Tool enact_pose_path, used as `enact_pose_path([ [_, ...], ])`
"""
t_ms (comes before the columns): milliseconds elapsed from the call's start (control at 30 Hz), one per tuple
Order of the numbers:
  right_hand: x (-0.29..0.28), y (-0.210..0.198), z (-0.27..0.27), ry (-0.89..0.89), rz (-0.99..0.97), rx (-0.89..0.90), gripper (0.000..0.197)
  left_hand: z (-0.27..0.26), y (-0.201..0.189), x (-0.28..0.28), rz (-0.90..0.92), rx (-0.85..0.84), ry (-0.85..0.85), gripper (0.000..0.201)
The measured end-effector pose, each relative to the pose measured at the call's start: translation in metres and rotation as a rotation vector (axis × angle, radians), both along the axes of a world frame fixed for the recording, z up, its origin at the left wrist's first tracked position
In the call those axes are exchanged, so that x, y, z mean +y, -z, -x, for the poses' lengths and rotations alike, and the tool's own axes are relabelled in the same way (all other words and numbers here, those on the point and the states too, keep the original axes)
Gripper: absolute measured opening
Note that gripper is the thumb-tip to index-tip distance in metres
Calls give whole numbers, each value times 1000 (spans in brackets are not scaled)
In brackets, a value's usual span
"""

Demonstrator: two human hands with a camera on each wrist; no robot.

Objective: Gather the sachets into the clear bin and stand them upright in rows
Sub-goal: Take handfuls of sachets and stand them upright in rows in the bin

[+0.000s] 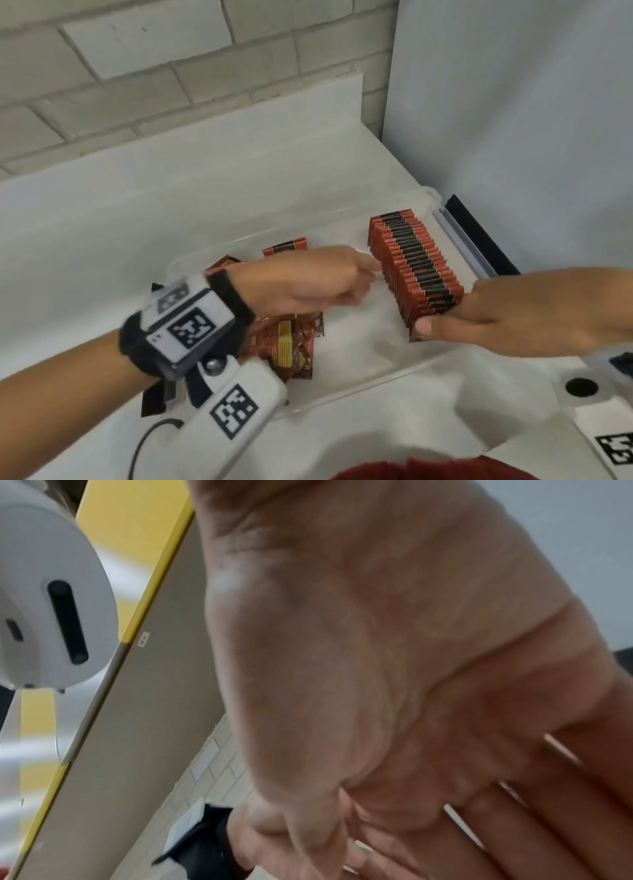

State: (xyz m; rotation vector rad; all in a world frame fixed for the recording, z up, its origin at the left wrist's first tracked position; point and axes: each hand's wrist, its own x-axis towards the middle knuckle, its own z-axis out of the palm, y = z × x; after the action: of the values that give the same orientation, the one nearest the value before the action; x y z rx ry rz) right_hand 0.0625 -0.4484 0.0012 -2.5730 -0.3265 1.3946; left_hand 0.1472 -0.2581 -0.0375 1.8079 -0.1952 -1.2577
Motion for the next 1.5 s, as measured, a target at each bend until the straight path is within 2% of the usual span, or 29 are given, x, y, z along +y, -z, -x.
enact_pose_path([
  [33,-1,-5,-5,-5,-21,-11,107,-5,-11,10,-14,-64,20,37],
  [100,0,-16,-15,-32,-61,-89,100,-15,-32,31,-38,-178,75,34],
  [233,29,-30,-44,-77,-137,-309,56,-31,-53,71,-232,-495,260,31],
  [300,49,-27,-60,-91,-157,-391,40,-37,-53,86,-376,-622,378,31],
  [467,90,-7,-93,-146,-115,-440,41,-41,-41,104,-562,-739,580,38],
  [633,115,15,-104,-198,-82,-424,24,-37,-27,104,-526,-760,781,72],
  [733,124,22,-106,-216,-49,-450,20,-38,-19,105,-557,-830,805,78],
  [800,128,24,-108,-232,-53,-472,20,-39,-12,104,-584,-869,802,73],
  [967,134,27,-108,-321,-39,-521,10,-35,-5,100,-610,-811,760,63],
  [1033,134,28,-106,-363,-7,-558,13,-34,-4,100,-581,-810,735,55],
  [1200,134,36,-107,-401,37,-574,9,-33,-5,99,-570,-777,627,66],
  [1233,132,39,-108,-380,14,-568,15,-33,-6,99,-591,-762,628,65],
  [1300,130,41,-112,-340,-36,-541,18,-34,-10,101,-583,-759,691,55],
  [1367,127,38,-115,-291,-56,-516,14,-36,-16,105,-502,-765,746,38],
  [1500,116,24,-120,-187,-144,-509,18,-42,-33,113,-356,-732,656,19],
])
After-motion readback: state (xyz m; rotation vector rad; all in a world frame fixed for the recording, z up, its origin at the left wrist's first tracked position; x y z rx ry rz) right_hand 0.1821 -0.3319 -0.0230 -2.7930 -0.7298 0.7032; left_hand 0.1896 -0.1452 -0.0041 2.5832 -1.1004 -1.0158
